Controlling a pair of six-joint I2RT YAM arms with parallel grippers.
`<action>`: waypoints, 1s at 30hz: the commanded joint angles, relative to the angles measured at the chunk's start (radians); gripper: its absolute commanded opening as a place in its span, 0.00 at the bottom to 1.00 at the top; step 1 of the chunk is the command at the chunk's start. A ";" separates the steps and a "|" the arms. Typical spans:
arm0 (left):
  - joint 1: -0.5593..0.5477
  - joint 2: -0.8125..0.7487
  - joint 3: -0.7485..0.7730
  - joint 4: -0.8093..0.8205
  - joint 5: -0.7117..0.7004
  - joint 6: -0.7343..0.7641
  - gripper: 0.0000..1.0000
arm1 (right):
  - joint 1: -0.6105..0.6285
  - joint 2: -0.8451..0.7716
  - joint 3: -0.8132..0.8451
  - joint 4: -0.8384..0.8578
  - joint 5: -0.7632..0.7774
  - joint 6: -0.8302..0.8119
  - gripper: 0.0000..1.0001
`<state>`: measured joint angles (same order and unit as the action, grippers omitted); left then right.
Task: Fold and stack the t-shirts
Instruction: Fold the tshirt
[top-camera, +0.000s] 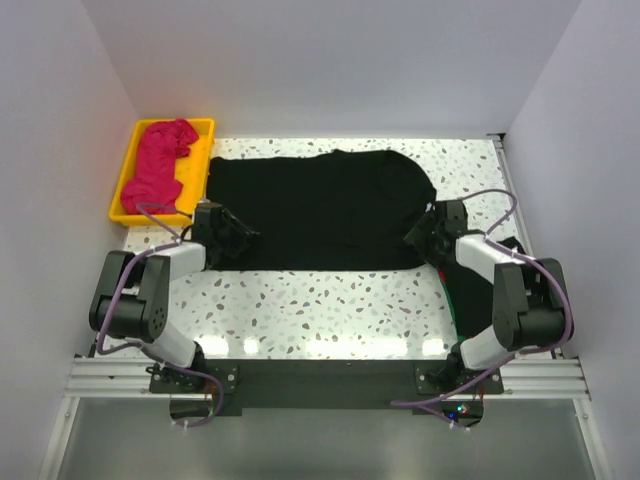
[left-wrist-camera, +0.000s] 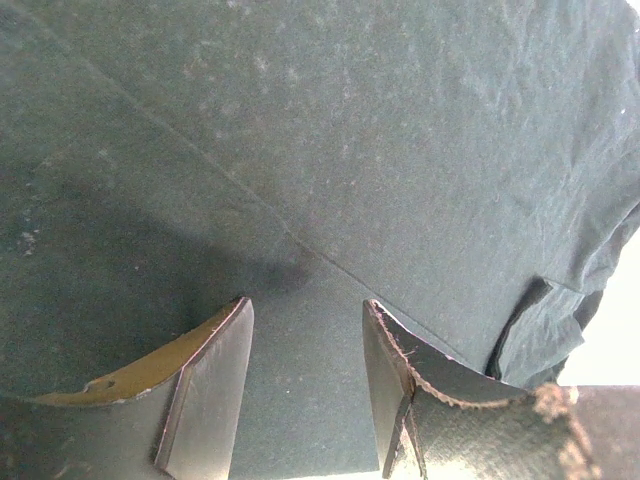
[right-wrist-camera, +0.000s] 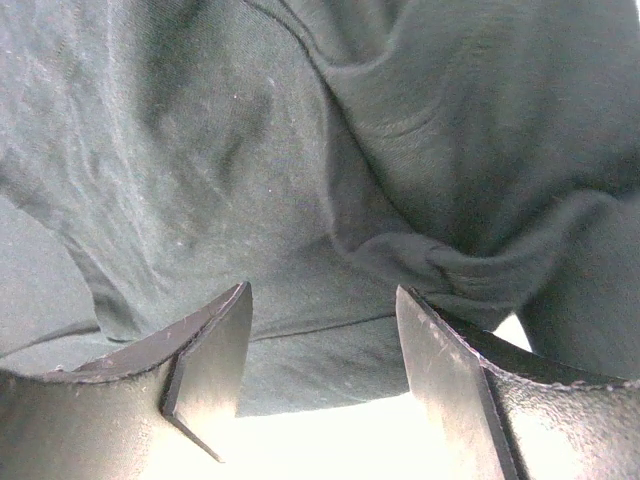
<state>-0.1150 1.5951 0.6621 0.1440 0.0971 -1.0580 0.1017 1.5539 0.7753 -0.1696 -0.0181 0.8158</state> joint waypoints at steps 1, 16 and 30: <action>-0.005 -0.029 -0.099 -0.093 -0.080 0.030 0.54 | -0.013 -0.070 -0.109 -0.087 0.031 0.019 0.64; -0.009 -0.245 -0.168 -0.190 -0.040 0.102 0.55 | 0.052 -0.422 -0.232 -0.205 0.015 0.046 0.64; -0.006 -0.054 0.497 -0.371 -0.218 0.214 0.59 | 0.066 -0.142 0.375 -0.162 0.015 -0.157 0.65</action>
<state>-0.1249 1.4757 1.0317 -0.1970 -0.0200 -0.9005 0.1730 1.3296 1.0229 -0.3885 -0.0166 0.7437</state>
